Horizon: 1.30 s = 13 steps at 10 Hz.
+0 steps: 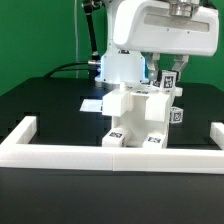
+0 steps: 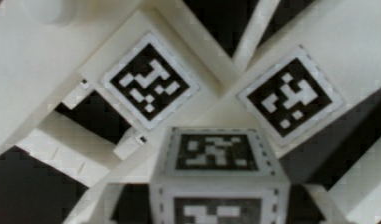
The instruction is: Assemble chair
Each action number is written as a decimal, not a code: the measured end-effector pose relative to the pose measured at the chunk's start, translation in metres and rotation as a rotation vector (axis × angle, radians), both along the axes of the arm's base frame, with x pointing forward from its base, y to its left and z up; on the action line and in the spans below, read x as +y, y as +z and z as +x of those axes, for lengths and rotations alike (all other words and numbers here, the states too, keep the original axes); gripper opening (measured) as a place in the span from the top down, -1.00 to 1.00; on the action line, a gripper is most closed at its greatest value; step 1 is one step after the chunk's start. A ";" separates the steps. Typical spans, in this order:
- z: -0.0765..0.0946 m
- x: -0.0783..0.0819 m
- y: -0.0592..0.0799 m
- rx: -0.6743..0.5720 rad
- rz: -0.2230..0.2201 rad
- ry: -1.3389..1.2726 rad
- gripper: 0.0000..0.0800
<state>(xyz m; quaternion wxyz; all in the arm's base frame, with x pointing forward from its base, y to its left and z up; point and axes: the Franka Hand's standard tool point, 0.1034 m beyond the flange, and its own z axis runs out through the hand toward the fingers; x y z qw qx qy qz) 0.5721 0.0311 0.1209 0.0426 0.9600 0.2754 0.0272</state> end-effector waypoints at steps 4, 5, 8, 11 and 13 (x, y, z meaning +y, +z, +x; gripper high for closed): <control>0.000 0.000 0.000 0.000 0.000 0.000 0.28; 0.000 0.000 0.000 0.000 0.000 0.000 0.28; 0.000 0.000 0.000 0.000 0.000 -0.001 0.28; 0.000 0.000 0.000 -0.002 0.002 -0.026 0.28; 0.000 0.000 0.000 -0.012 0.015 -0.185 0.28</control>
Offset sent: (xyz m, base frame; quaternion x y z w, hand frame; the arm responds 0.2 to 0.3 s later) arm 0.0000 0.0000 0.0000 0.0000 0.0000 0.0000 1.0000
